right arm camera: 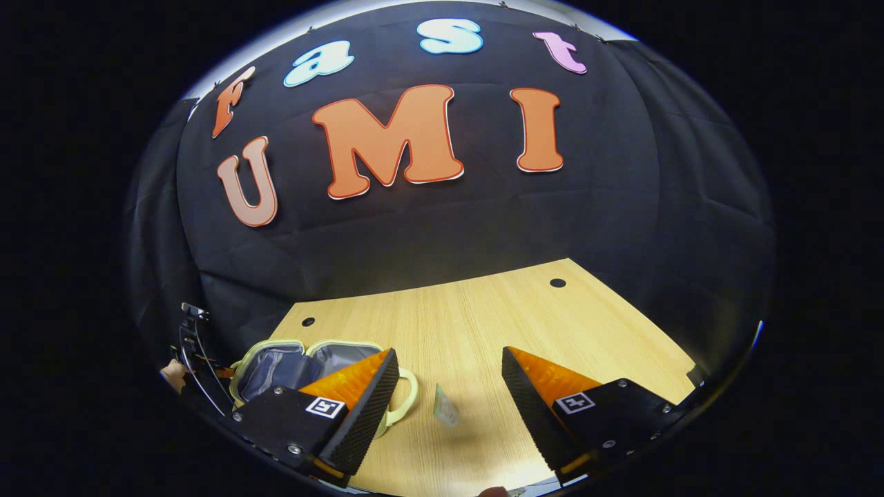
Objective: First open the suitcase, pack the skin care products into it, and then close the suitcase.
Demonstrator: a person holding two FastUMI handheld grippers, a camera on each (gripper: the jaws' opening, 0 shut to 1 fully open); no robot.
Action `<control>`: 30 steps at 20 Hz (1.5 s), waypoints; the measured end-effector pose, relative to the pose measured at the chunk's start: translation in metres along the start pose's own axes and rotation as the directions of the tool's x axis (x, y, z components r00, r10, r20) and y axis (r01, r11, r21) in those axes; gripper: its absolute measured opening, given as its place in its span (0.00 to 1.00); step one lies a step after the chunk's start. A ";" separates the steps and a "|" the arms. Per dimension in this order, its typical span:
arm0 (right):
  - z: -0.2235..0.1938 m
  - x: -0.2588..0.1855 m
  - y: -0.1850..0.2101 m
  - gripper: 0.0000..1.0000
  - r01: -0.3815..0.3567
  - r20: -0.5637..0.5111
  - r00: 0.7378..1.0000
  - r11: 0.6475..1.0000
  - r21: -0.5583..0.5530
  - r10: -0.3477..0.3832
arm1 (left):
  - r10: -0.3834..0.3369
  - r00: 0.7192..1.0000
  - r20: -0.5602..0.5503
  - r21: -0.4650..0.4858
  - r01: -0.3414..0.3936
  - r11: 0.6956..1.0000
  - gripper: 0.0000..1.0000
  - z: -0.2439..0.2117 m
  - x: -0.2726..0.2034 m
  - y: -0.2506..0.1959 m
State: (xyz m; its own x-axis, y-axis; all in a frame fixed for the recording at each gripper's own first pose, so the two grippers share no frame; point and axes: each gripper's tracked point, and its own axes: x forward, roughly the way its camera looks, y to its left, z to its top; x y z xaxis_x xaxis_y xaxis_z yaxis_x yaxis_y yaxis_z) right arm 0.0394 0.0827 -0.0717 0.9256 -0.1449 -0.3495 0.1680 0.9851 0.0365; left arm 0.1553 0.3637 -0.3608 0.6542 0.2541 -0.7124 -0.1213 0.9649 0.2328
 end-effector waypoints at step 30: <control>-0.029 0.018 -0.225 0.95 -0.042 -0.137 0.990 0.986 -0.162 0.019 | -0.473 0.726 0.498 0.133 0.476 0.870 0.99 0.141 -0.240 -0.588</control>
State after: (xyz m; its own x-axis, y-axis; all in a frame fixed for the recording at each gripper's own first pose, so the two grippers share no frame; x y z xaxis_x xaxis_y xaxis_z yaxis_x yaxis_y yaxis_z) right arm 0.0080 -0.1391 -0.1137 0.8734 -0.1119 -0.4740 0.0724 0.9923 -0.1009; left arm 0.1749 -0.2740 -0.2326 0.9045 -0.3051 -0.2980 0.3049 0.9512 -0.0485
